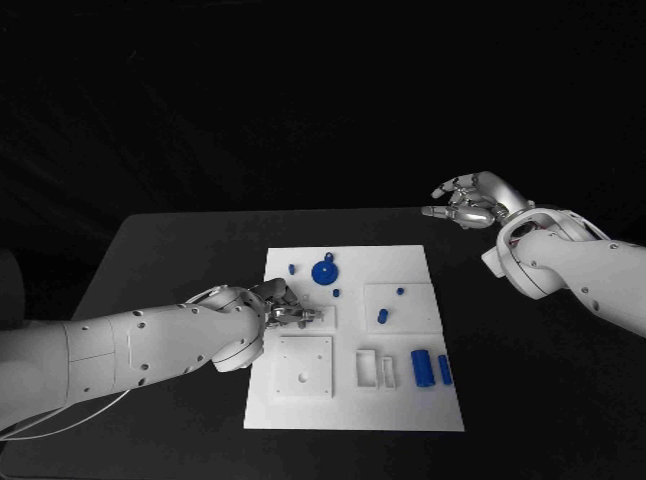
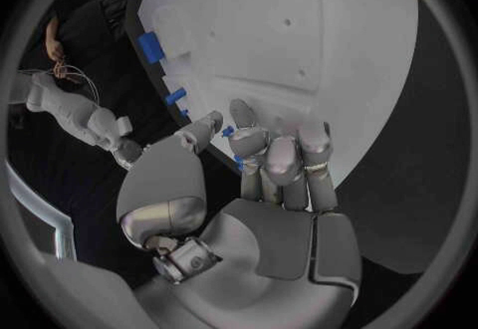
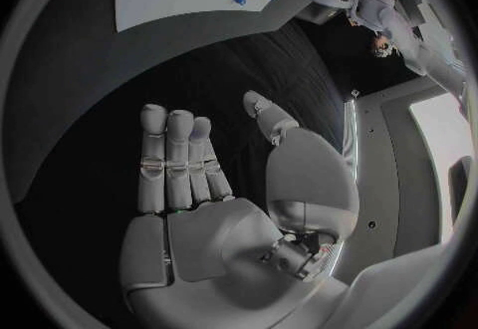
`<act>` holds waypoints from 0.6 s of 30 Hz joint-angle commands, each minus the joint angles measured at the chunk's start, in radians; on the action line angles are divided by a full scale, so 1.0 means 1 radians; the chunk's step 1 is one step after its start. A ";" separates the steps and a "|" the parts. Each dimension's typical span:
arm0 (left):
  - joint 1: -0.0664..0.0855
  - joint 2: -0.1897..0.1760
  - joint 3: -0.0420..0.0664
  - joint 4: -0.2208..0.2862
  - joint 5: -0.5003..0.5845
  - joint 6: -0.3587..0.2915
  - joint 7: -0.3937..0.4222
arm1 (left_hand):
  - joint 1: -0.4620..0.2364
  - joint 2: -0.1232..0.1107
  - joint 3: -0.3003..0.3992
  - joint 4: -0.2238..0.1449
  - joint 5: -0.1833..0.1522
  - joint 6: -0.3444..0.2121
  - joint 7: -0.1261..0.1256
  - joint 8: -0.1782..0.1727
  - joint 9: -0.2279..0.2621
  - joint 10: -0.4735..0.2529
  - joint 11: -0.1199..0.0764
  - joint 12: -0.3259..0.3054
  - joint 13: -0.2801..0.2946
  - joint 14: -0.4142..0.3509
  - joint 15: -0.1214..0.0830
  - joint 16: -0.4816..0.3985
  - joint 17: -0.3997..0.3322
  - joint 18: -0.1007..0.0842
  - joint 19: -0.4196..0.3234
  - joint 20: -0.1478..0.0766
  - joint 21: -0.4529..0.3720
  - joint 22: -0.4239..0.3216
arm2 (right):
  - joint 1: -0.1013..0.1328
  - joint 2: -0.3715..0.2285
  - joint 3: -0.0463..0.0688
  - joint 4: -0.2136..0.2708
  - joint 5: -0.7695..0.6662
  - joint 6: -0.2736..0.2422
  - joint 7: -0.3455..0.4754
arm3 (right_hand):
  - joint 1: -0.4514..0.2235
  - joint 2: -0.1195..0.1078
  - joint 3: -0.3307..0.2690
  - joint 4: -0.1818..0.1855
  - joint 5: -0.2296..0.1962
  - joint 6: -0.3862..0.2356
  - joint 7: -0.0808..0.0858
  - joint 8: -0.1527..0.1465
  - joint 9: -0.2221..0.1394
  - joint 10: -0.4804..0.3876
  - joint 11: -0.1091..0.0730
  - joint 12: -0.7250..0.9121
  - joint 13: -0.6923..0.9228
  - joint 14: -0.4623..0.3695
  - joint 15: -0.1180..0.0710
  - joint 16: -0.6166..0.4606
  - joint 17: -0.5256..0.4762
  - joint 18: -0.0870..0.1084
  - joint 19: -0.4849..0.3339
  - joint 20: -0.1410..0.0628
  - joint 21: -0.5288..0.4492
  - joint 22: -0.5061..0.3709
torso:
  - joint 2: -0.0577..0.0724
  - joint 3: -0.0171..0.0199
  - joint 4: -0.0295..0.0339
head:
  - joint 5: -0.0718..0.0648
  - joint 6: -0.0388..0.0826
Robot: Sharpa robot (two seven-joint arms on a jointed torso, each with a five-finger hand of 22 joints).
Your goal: Assemble the parts on the task board
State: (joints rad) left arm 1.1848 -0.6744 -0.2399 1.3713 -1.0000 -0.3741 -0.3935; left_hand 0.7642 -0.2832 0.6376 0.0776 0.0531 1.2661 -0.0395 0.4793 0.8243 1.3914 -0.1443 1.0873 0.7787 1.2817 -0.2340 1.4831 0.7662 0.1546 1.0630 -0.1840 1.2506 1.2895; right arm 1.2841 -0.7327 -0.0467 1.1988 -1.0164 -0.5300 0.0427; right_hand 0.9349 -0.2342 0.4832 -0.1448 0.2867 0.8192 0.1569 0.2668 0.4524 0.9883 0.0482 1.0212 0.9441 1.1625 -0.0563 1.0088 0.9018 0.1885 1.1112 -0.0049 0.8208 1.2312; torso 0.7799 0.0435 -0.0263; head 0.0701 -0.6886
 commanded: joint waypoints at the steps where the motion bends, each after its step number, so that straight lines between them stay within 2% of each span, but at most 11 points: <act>1: 0.000 0.000 0.001 0.001 0.020 -0.003 0.019 | 0.000 -0.009 -0.010 0.004 -0.004 -0.008 0.001 0.007 -0.001 0.002 0.001 0.001 -0.001 0.000 -0.007 0.003 0.000 0.004 -0.009 -0.087 0.008 -0.001 | -0.001 0.000 0.000 0.000 -0.001 0.012 0.008 | -0.004 0.005 -0.007 0.001 0.003 0.000 0.005 0.004 -0.001 -0.008 0.001 0.005 -0.002 0.005 -0.003 -0.005 0.002 0.073 -0.001 0.005 -0.006 0.001 | 0.000 -0.0003 0.0003 | -0.001 0.000; 4: 0.000 -0.001 0.001 0.000 0.027 -0.005 0.022 | -0.002 0.003 -0.067 -0.004 -0.003 -0.014 0.000 0.012 0.000 -0.001 0.001 0.001 0.001 -0.005 -0.007 0.005 0.001 0.007 -0.018 -0.087 0.010 0.000 | -0.001 0.000 0.000 0.000 0.000 0.012 0.008 | -0.004 0.005 -0.007 0.001 0.003 0.000 0.005 0.004 -0.001 -0.008 0.001 0.005 -0.002 0.005 -0.003 -0.005 0.002 0.073 -0.001 0.005 -0.006 0.001 | -0.001 0.0003 0.0002 | -0.001 0.001; 13: 0.000 -0.007 0.002 0.002 0.044 -0.014 0.034 | -0.006 -0.006 -0.093 0.009 -0.004 -0.019 0.000 0.014 -0.001 -0.003 0.000 0.000 0.001 -0.008 -0.009 0.004 0.001 0.010 -0.023 -0.088 0.008 -0.002 | -0.006 0.000 0.000 -0.002 0.001 0.012 0.009 | -0.005 0.005 -0.007 0.002 0.003 0.000 0.005 0.004 -0.001 -0.008 0.001 0.006 -0.003 0.005 -0.003 -0.006 0.002 0.073 -0.001 0.005 -0.007 0.001 | 0.000 -0.0004 0.0002 | -0.001 0.002; 18: 0.000 -0.019 0.004 0.009 0.079 -0.023 0.052 | -0.030 -0.009 -0.125 0.040 -0.004 -0.024 -0.001 0.014 -0.003 -0.005 -0.001 -0.003 0.000 -0.012 -0.010 0.002 0.000 0.012 -0.032 -0.087 0.005 -0.004 | -0.007 0.000 0.000 -0.004 0.003 0.009 0.012 | -0.005 0.005 -0.008 0.002 0.003 0.000 0.005 0.003 -0.001 -0.008 0.001 0.006 -0.003 0.005 -0.003 -0.006 0.002 0.073 -0.001 0.005 -0.007 0.001 | 0.000 -0.0004 0.0003 | -0.002 0.003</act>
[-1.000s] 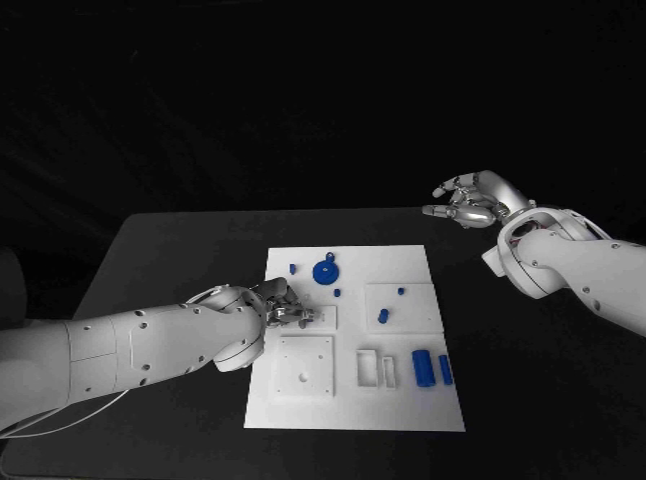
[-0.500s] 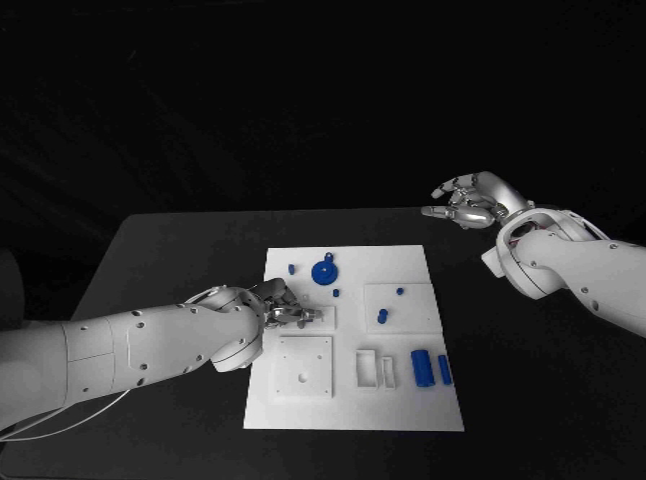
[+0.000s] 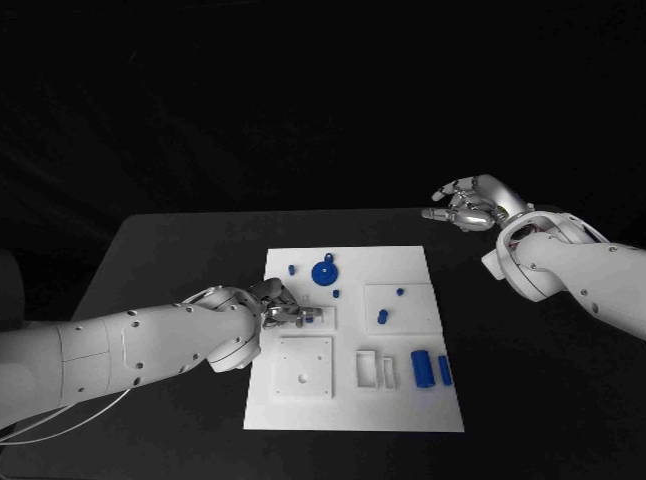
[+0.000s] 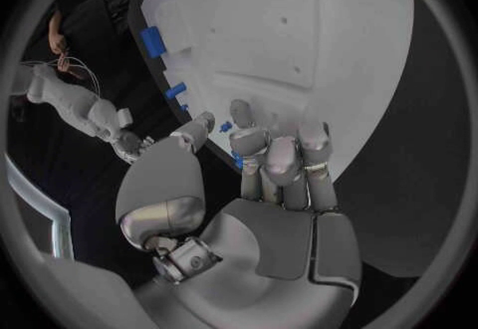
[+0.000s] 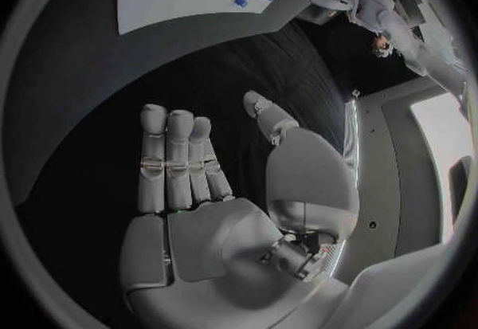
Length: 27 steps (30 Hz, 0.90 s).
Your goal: Assemble the parts on the task board
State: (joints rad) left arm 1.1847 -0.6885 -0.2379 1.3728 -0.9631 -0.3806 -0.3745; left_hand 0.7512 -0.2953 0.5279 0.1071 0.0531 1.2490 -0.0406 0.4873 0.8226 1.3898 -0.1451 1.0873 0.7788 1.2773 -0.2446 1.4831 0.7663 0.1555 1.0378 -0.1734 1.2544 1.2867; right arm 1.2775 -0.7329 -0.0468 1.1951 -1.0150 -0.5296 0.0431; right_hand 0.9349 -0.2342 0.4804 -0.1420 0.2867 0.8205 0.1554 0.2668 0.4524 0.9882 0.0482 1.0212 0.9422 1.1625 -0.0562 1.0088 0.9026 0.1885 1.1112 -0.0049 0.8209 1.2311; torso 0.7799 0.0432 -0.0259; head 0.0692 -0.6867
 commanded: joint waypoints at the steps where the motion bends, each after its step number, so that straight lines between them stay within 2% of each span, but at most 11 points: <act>1: 0.001 -0.007 0.002 0.009 0.046 -0.017 0.033 | -0.022 0.011 -0.034 0.013 -0.003 -0.009 0.001 0.006 -0.002 -0.005 0.000 -0.003 0.000 -0.009 0.001 0.002 0.000 0.012 -0.011 -0.098 0.001 -0.001 | -0.001 0.000 0.000 -0.001 0.002 0.009 0.012 | -0.005 0.005 -0.005 -0.001 0.003 -0.002 0.007 0.003 -0.001 -0.008 0.001 0.006 -0.001 0.005 -0.003 -0.006 0.001 0.073 -0.001 0.005 -0.007 0.002 | 0.000 -0.0002 -0.0001 | -0.001 0.002; 2: 0.001 -0.010 0.003 0.011 0.052 -0.018 0.033 | -0.026 0.021 -0.064 0.021 -0.002 -0.012 0.000 0.007 -0.002 -0.007 -0.001 -0.005 0.000 -0.013 0.000 0.001 0.000 0.015 -0.018 -0.099 -0.001 -0.001 | -0.001 0.000 0.000 -0.002 0.002 0.009 0.012 | -0.005 0.005 -0.005 -0.001 0.003 -0.002 0.007 0.003 -0.001 -0.008 0.001 0.006 -0.002 0.005 -0.003 -0.006 0.001 0.073 -0.001 0.005 -0.007 0.002 | 0.000 -0.0004 -0.0004 | -0.002 0.002; 7: 0.010 -0.023 0.012 0.018 0.057 -0.015 0.034 | -0.012 0.028 -0.107 0.075 -0.003 -0.018 -0.001 0.007 -0.006 -0.009 -0.002 -0.011 -0.001 -0.017 -0.003 -0.003 -0.001 0.023 -0.025 -0.100 -0.003 -0.004 | -0.002 0.001 0.000 -0.004 0.005 0.009 0.012 | -0.006 0.004 -0.005 0.000 0.003 -0.002 0.007 0.003 -0.001 -0.008 0.001 0.007 -0.002 0.005 -0.003 -0.006 0.002 0.073 -0.001 0.006 -0.008 0.002 | -0.001 -0.0001 -0.0011 | -0.001 0.001; 9: 0.012 -0.025 0.027 0.017 0.058 -0.010 0.034 | 0.019 0.036 -0.136 0.100 -0.003 -0.019 -0.001 0.008 -0.008 -0.009 -0.002 -0.012 -0.001 -0.017 -0.003 -0.004 -0.001 0.025 -0.027 -0.100 -0.002 -0.005 | -0.003 0.001 0.000 -0.004 0.005 0.009 0.012 | -0.006 0.004 -0.005 0.000 0.004 -0.002 0.007 0.003 -0.001 -0.009 0.001 0.007 -0.003 0.005 -0.003 -0.006 0.002 0.073 -0.001 0.006 -0.008 0.002 | 0.000 0.0002 -0.0003 | -0.002 0.001; 11: 0.016 -0.030 0.029 0.020 0.058 -0.011 0.035 | 0.052 0.044 -0.168 0.126 -0.002 -0.020 0.000 0.009 -0.011 -0.009 -0.002 -0.014 -0.001 -0.017 -0.003 -0.004 -0.001 0.025 -0.028 -0.098 -0.001 -0.006 | -0.003 0.001 0.000 -0.004 0.005 0.009 0.013 | -0.006 0.004 -0.005 0.000 0.004 -0.002 0.007 0.003 -0.001 -0.009 0.001 0.007 -0.003 0.005 -0.003 -0.007 0.002 0.073 -0.001 0.006 -0.008 0.002 | 0.000 0.0006 0.0002 | -0.003 0.001; 13: 0.022 -0.033 0.033 0.021 0.062 -0.010 0.038 | 0.113 0.049 -0.225 0.182 -0.002 -0.021 -0.001 0.011 -0.015 -0.008 -0.001 -0.016 -0.002 -0.017 -0.002 -0.007 -0.002 0.027 -0.029 -0.097 0.000 -0.009 | -0.003 0.001 0.000 -0.004 0.005 0.008 0.013 | -0.007 0.004 -0.005 0.000 0.004 -0.002 0.007 0.003 -0.001 -0.009 0.001 0.007 -0.003 0.005 -0.003 -0.007 0.002 0.073 -0.001 0.006 -0.008 0.002 | 0.000 0.0003 0.0004 | -0.003 0.003; 18: 0.041 -0.043 0.041 0.022 0.086 -0.002 0.042 | 0.164 0.082 -0.293 0.186 -0.002 -0.031 0.003 0.003 -0.028 -0.011 0.002 -0.033 -0.012 -0.021 0.000 -0.023 -0.010 0.026 -0.032 -0.094 -0.009 -0.019 | -0.003 0.001 0.000 -0.006 0.006 0.008 0.013 | -0.007 0.004 -0.006 0.001 0.004 -0.003 0.007 0.003 -0.001 -0.009 0.001 0.007 -0.003 0.005 -0.003 -0.007 0.002 0.073 -0.001 0.006 -0.008 0.002 | 0.000 -0.0004 0.0003 | -0.001 0.004; 20: 0.048 -0.047 0.042 0.023 0.087 0.004 0.044 | 0.194 0.105 -0.329 0.187 -0.003 -0.038 0.007 -0.004 -0.036 -0.011 0.005 -0.044 -0.018 -0.022 0.002 -0.034 -0.015 0.024 -0.034 -0.092 -0.014 -0.023 | -0.003 0.001 0.000 -0.007 0.008 0.008 0.013 | -0.007 0.004 -0.006 0.001 0.004 -0.003 0.007 0.003 -0.001 -0.009 0.001 0.007 -0.004 0.005 -0.003 -0.007 0.002 0.073 -0.001 0.006 -0.008 0.002 | -0.001 0.0001 0.0004 | -0.001 0.006; 25: 0.076 -0.052 0.050 0.009 0.098 0.018 0.045 | 0.209 0.107 -0.338 0.186 -0.001 -0.051 0.010 -0.016 -0.040 -0.011 0.007 -0.048 -0.020 -0.023 0.004 -0.037 -0.016 0.024 -0.036 -0.092 -0.017 -0.025 | -0.003 0.003 0.000 -0.009 0.011 0.009 0.013 | -0.007 0.004 -0.006 0.001 0.004 -0.003 0.007 0.003 -0.001 -0.009 0.001 0.007 -0.004 0.005 -0.003 -0.007 0.002 0.073 -0.001 0.006 -0.008 0.002 | -0.001 0.0000 0.0005 | 0.003 0.016; 26: 0.082 -0.051 0.050 0.003 0.099 0.023 0.046 | 0.248 0.117 -0.331 0.170 0.024 -0.079 0.015 -0.033 -0.047 -0.028 0.014 -0.061 -0.025 -0.034 0.008 -0.051 -0.022 0.025 -0.042 -0.092 -0.022 -0.026 | -0.003 0.004 0.000 -0.010 0.012 0.009 0.013 | -0.007 0.004 -0.006 0.001 0.004 -0.003 0.007 0.003 -0.001 -0.009 0.001 0.007 -0.004 0.005 -0.003 -0.007 0.002 0.073 -0.001 0.006 -0.008 0.002 | -0.001 -0.0002 0.0005 | 0.004 0.018; 27: 0.088 -0.049 0.051 -0.003 0.101 0.032 0.047 | 0.264 0.121 -0.328 0.163 0.035 -0.091 0.017 -0.041 -0.050 -0.035 0.016 -0.066 -0.028 -0.039 0.010 -0.057 -0.024 0.025 -0.045 -0.092 -0.024 -0.027 | -0.003 0.004 0.000 -0.010 0.012 0.009 0.013 | -0.007 0.004 -0.006 0.001 0.004 -0.003 0.007 0.003 -0.001 -0.009 0.001 0.007 -0.004 0.005 -0.003 -0.007 0.002 0.073 -0.001 0.006 -0.008 0.002 | -0.001 -0.0001 0.0005 | 0.004 0.020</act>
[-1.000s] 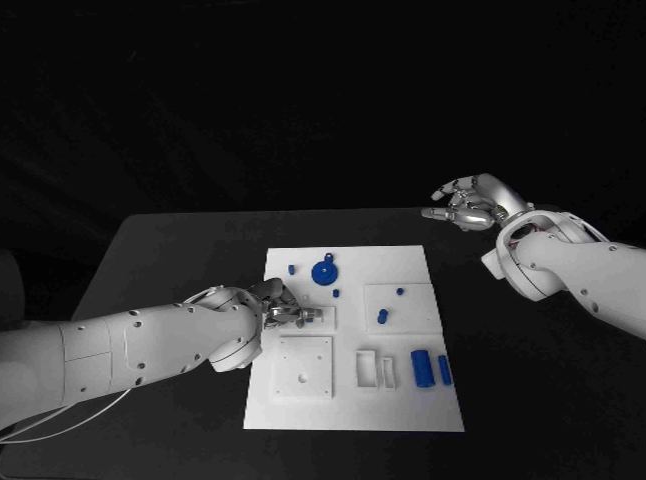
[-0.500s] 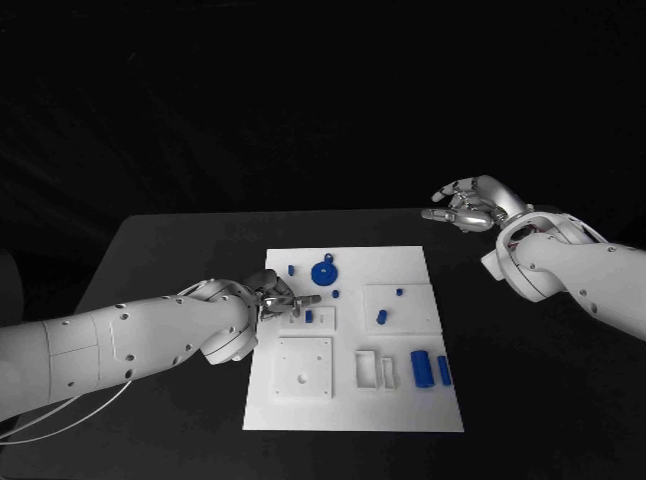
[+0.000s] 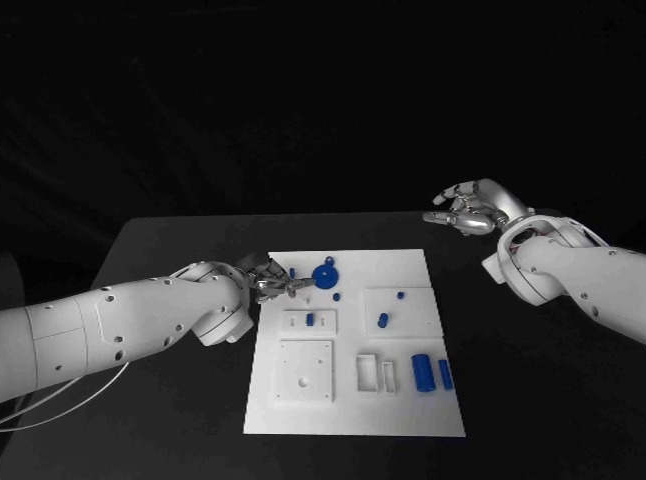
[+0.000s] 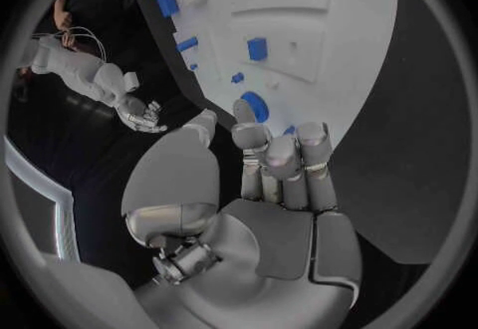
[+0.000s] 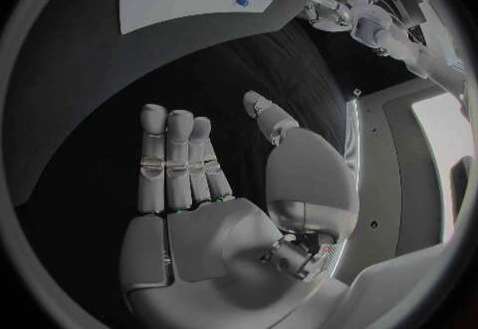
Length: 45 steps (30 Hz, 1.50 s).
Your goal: Assemble the parts on the task board
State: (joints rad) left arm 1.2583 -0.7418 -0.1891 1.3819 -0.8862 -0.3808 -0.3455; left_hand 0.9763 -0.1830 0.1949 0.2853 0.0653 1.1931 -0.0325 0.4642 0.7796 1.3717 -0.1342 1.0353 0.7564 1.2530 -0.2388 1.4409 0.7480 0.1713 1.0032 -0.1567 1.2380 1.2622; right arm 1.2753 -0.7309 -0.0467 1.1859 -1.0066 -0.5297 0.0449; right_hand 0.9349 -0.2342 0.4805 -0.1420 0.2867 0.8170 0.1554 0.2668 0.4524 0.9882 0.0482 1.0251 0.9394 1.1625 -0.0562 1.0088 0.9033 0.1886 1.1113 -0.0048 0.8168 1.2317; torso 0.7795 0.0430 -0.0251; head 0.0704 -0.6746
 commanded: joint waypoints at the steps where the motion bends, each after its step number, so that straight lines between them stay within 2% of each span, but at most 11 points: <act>1: 0.021 0.008 0.002 -0.021 0.029 0.038 0.020 | 0.085 0.010 0.009 -0.033 0.070 -0.071 0.022 -0.041 -0.016 -0.036 0.013 -0.030 -0.011 -0.030 0.009 -0.032 -0.013 0.008 -0.020 -0.107 -0.016 -0.005 | -0.001 0.003 0.000 -0.002 0.004 0.010 0.011 | -0.007 0.004 -0.006 0.001 0.004 0.000 0.007 0.003 -0.002 -0.009 0.001 0.004 -0.001 0.005 -0.003 -0.007 0.001 0.073 -0.001 0.006 -0.004 0.001 | 0.000 -0.0002 -0.0005 | 0.004 0.010; 3: 0.037 0.022 0.002 -0.052 0.035 0.052 0.023 | 0.123 0.019 -0.040 -0.015 0.100 -0.120 0.047 -0.081 -0.031 -0.071 0.037 -0.059 -0.022 -0.059 0.038 -0.068 -0.025 -0.014 -0.053 -0.089 -0.045 -0.016 | -0.001 0.004 0.000 -0.004 0.005 0.010 0.011 | -0.007 0.005 -0.005 0.001 0.005 0.000 0.007 0.002 -0.002 -0.009 0.001 0.004 -0.002 0.005 -0.003 -0.007 0.001 0.073 -0.001 0.005 -0.005 0.001 | 0.000 0.0000 -0.0005 | 0.005 0.014; 5: 0.047 0.034 0.003 -0.080 0.036 0.069 0.019 | 0.147 0.023 -0.065 -0.003 0.133 -0.142 0.060 -0.097 -0.037 -0.096 0.051 -0.082 -0.033 -0.081 0.049 -0.094 -0.035 -0.025 -0.073 -0.079 -0.067 -0.026 | -0.001 0.005 0.000 -0.006 0.005 0.010 0.011 | -0.006 0.005 -0.005 0.001 0.005 -0.001 0.007 0.002 -0.002 -0.009 0.001 0.004 -0.002 0.005 -0.003 -0.007 0.001 0.073 -0.001 0.005 -0.005 0.001 | 0.001 -0.0002 -0.0008 | 0.007 0.018; 7: 0.058 0.052 0.003 -0.120 0.036 0.107 0.009 | 0.167 0.028 -0.097 0.004 0.137 -0.175 0.079 -0.119 -0.042 -0.132 0.068 -0.128 -0.064 -0.114 0.070 -0.142 -0.054 -0.044 -0.106 -0.064 -0.108 -0.044 | -0.001 0.006 0.000 -0.007 0.006 0.011 0.012 | -0.006 0.005 -0.005 0.001 0.005 -0.001 0.007 0.002 -0.002 -0.009 0.001 0.004 -0.002 0.005 -0.003 -0.007 0.002 0.073 -0.001 0.005 -0.005 0.002 | 0.001 -0.0003 -0.0015 | 0.008 0.021; 15: 0.084 0.124 0.004 -0.267 0.014 0.257 -0.020 | 0.115 0.039 -0.117 0.009 0.128 -0.193 0.089 -0.140 -0.047 -0.146 0.078 -0.156 -0.093 -0.122 0.078 -0.167 -0.068 -0.057 -0.110 -0.061 -0.136 -0.058 | -0.001 0.010 0.000 -0.009 0.007 0.013 0.011 | -0.006 0.005 -0.005 0.001 0.005 -0.002 0.007 0.001 -0.002 -0.009 0.001 0.005 -0.003 0.005 -0.003 -0.007 0.002 0.073 -0.001 0.005 -0.005 0.002 | 0.003 0.0003 -0.0025 | 0.008 0.029; 19: 0.095 0.159 0.005 -0.341 0.010 0.342 -0.030 | 0.143 0.053 -0.122 0.006 0.159 -0.233 0.105 -0.164 -0.055 -0.181 0.095 -0.177 -0.108 -0.155 0.096 -0.186 -0.075 -0.068 -0.137 -0.056 -0.157 -0.060 | -0.002 0.013 0.000 -0.012 0.008 0.012 0.012 | -0.006 0.005 -0.005 0.001 0.005 -0.003 0.008 0.001 -0.002 -0.009 0.002 0.005 -0.003 0.005 -0.003 -0.008 0.002 0.073 -0.001 0.005 -0.005 0.002 | 0.003 -0.0001 -0.0025 | 0.009 0.032; 20: 0.096 0.165 0.005 -0.354 0.005 0.355 -0.031 | 0.171 0.054 -0.123 0.003 0.213 -0.244 0.110 -0.168 -0.058 -0.188 0.102 -0.179 -0.110 -0.164 0.103 -0.188 -0.075 -0.072 -0.146 -0.054 -0.161 -0.060 | -0.002 0.014 0.000 -0.012 0.008 0.013 0.012 | -0.006 0.005 -0.005 0.002 0.005 -0.003 0.008 0.001 -0.003 -0.009 0.002 0.005 -0.003 0.005 -0.002 -0.008 0.002 0.073 -0.001 0.005 -0.005 0.002 | 0.002 -0.0001 -0.0025 | 0.009 0.032; 21: 0.097 0.173 0.006 -0.369 -0.004 0.372 -0.034 | 0.183 0.054 -0.134 0.005 0.226 -0.247 0.115 -0.167 -0.061 -0.190 0.104 -0.178 -0.112 -0.168 0.105 -0.186 -0.074 -0.077 -0.150 -0.052 -0.162 -0.057 | -0.002 0.015 0.000 -0.013 0.008 0.013 0.012 | -0.006 0.005 -0.005 0.002 0.005 -0.003 0.008 0.001 -0.003 -0.010 0.002 0.005 -0.003 0.005 -0.002 -0.008 0.002 0.073 -0.001 0.005 -0.005 0.002 | 0.003 -0.0005 -0.0031 | 0.010 0.033; 33: 0.102 0.254 0.006 -0.499 -0.039 0.489 -0.047 | 0.138 0.068 -0.160 0.008 0.212 -0.237 0.112 -0.150 -0.069 -0.195 0.102 -0.170 -0.118 -0.175 0.104 -0.176 -0.070 -0.084 -0.150 -0.056 -0.167 -0.052 | -0.002 0.018 0.000 -0.011 0.008 0.013 0.014 | -0.006 0.005 -0.005 0.002 0.006 -0.004 0.008 0.000 -0.003 -0.010 0.002 0.006 -0.004 0.005 -0.002 -0.008 0.002 0.073 -0.001 0.005 -0.006 0.002 | 0.002 0.0000 -0.0022 | 0.009 0.031; 39: 0.101 0.286 0.006 -0.541 -0.039 0.494 -0.040 | 0.125 0.080 -0.164 0.008 0.208 -0.240 0.111 -0.149 -0.074 -0.199 0.102 -0.169 -0.122 -0.177 0.103 -0.169 -0.067 -0.085 -0.150 -0.060 -0.166 -0.047 | -0.002 0.019 0.000 -0.010 0.008 0.014 0.014 | -0.006 0.005 -0.005 0.003 0.006 -0.004 0.008 0.000 -0.003 -0.010 0.002 0.006 -0.005 0.005 -0.002 -0.008 0.002 0.073 -0.001 0.005 -0.006 0.002 | 0.002 -0.0012 -0.0013 | 0.006 0.030; 45: 0.101 0.298 0.006 -0.563 -0.039 0.502 -0.038 | 0.117 0.092 -0.166 0.008 0.208 -0.234 0.110 -0.145 -0.077 -0.201 0.101 -0.168 -0.124 -0.180 0.103 -0.166 -0.066 -0.085 -0.152 -0.062 -0.166 -0.044 | -0.002 0.020 0.000 -0.010 0.008 0.014 0.014 | -0.006 0.005 -0.004 0.003 0.006 -0.004 0.008 0.000 -0.003 -0.010 0.002 0.007 -0.006 0.005 -0.002 -0.008 0.003 0.073 0.000 0.005 -0.006 0.002 | 0.000 0.0009 -0.0012 | 0.006 0.027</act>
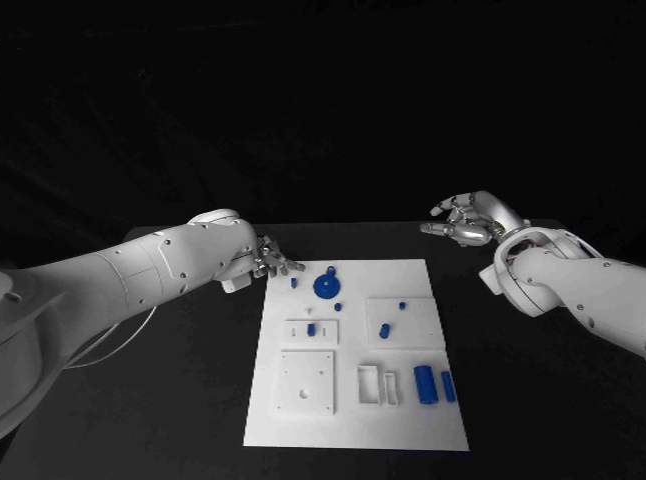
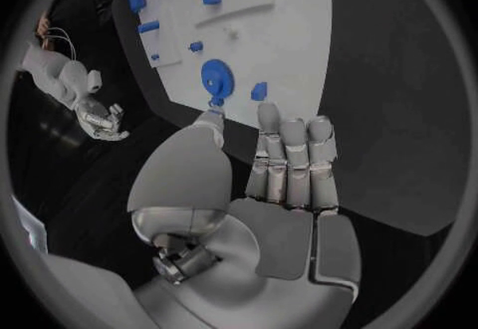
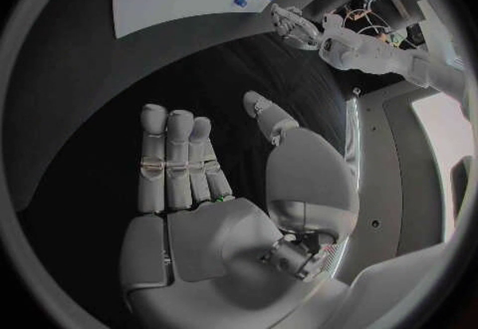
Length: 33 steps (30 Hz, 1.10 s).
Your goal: Assemble the parts on the task board
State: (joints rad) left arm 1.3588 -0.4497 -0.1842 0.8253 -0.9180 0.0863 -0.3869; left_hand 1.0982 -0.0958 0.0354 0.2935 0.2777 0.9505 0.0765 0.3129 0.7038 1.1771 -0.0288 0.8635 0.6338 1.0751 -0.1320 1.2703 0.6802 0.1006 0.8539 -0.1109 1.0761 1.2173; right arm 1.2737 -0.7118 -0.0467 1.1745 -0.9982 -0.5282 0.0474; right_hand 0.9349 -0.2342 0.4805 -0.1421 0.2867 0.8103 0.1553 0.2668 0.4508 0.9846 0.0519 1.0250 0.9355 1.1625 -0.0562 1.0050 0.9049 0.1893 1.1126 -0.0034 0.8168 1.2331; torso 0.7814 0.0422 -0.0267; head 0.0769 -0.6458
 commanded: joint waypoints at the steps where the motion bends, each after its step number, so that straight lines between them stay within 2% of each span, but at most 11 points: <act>1: 0.001 0.008 0.001 -0.009 -0.007 0.036 0.003 | -0.005 0.006 -0.007 0.000 -0.004 0.009 0.001 0.007 -0.002 -0.006 -0.004 0.004 -0.001 -0.003 -0.004 0.005 0.001 -0.015 -0.003 -0.108 -0.004 0.001 | 0.000 0.001 0.000 0.002 -0.001 0.012 0.012 | -0.005 0.005 -0.004 0.003 0.006 0.002 0.008 0.000 -0.002 -0.006 -0.002 0.007 -0.002 0.005 -0.002 -0.005 0.001 0.073 -0.002 0.004 -0.006 0.001 | -0.002 0.0017 0.0005 | -0.001 -0.002; 7: -0.001 0.025 -0.001 -0.037 -0.007 0.049 0.004 | -0.004 0.013 -0.007 -0.001 -0.002 0.010 0.001 0.008 -0.004 -0.007 -0.005 0.005 -0.002 -0.003 -0.005 0.007 0.002 -0.015 -0.004 -0.109 -0.003 0.004 | 0.000 0.000 0.000 0.005 -0.001 0.011 0.012 | -0.005 0.005 -0.004 0.003 0.006 0.002 0.008 0.000 -0.002 -0.007 -0.001 0.007 -0.002 0.005 -0.002 -0.005 0.001 0.073 -0.002 0.004 -0.007 0.001 | 0.000 0.0010 0.0005 | -0.001 -0.002; 21: -0.022 0.058 -0.001 -0.098 -0.002 0.065 0.020 | 0.004 0.025 -0.014 -0.002 -0.002 0.017 -0.001 0.012 -0.010 -0.008 -0.007 0.008 -0.004 -0.005 -0.007 0.013 0.004 -0.015 -0.005 -0.112 -0.001 0.010 | 0.000 0.001 0.000 0.010 -0.001 0.010 0.012 | -0.004 0.005 -0.004 0.003 0.006 0.002 0.008 0.001 -0.002 -0.007 -0.001 0.008 -0.004 0.005 -0.002 -0.005 0.002 0.073 -0.001 0.004 -0.007 0.002 | 0.003 0.0017 0.0001 | -0.002 -0.008; 33: -0.035 0.074 -0.001 -0.124 0.017 0.068 0.025 | 0.018 0.035 -0.022 -0.002 -0.001 0.022 -0.002 0.016 -0.014 -0.010 -0.007 0.009 -0.008 -0.009 -0.007 0.015 0.004 -0.017 -0.008 -0.113 -0.001 0.014 | 0.000 0.001 0.001 0.011 -0.001 0.011 0.012 | -0.004 0.004 -0.004 0.004 0.006 0.002 0.008 0.001 -0.002 -0.007 -0.001 0.009 -0.005 0.006 -0.002 -0.005 0.002 0.073 -0.001 0.004 -0.007 0.002 | 0.007 0.0012 -0.0001 | -0.006 -0.012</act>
State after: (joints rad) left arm 1.3255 -0.3798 -0.1855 0.7023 -0.9148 0.1374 -0.3759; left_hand 1.1136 -0.0653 0.0192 0.2927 0.2778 0.9667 0.0749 0.3247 0.6903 1.1737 -0.0322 0.8673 0.6269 1.0694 -0.1337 1.2825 0.6828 0.1007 0.8504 -0.1072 1.0763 1.2311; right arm 1.2738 -0.7112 -0.0466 1.1839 -0.9976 -0.5280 0.0486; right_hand 0.9349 -0.2342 0.4805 -0.1421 0.2867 0.8139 0.1555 0.2668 0.4501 0.9846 0.0518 1.0289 0.9324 1.1625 -0.0562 1.0050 0.9056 0.1895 1.1127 -0.0033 0.8130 1.2339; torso 0.7868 0.0433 -0.0267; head 0.0712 -0.6569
